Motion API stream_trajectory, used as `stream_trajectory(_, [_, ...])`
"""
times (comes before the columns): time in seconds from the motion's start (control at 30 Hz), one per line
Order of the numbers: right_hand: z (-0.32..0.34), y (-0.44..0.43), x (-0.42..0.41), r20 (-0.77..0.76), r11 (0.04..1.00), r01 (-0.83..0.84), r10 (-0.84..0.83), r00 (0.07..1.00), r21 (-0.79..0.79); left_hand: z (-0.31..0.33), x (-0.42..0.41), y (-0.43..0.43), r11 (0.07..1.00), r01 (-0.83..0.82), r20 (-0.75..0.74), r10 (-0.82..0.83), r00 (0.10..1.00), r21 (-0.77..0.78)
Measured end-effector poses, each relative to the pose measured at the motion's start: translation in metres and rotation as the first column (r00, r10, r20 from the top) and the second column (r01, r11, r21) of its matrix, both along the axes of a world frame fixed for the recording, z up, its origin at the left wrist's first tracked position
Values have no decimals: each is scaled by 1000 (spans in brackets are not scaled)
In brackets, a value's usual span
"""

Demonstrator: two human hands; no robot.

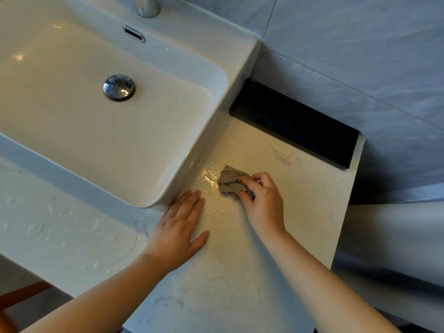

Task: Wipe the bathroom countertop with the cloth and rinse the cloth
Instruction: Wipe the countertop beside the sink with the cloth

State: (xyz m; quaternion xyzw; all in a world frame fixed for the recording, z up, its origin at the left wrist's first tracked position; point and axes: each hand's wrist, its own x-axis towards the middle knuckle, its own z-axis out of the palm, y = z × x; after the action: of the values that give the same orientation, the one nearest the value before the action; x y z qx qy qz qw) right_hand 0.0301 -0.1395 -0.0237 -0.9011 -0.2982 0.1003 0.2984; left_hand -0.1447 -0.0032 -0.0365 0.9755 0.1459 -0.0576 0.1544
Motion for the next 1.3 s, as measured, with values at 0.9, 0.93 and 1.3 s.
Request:
stream_trajectory(0.9, [2,36,19,15,996,-88,88,996,24,4,-40,-1,998,-3,75,8,997,-70])
stream_trajectory(0.93, [3,29,10,-3,993,-115,115,993,24,4,-44,0,998,-16,66,21,998,-65])
stream_trajectory(1.3, [33,51,48,-57,991,36,-29,998,127,6,-51,14,996,-23,78,30,997,-89])
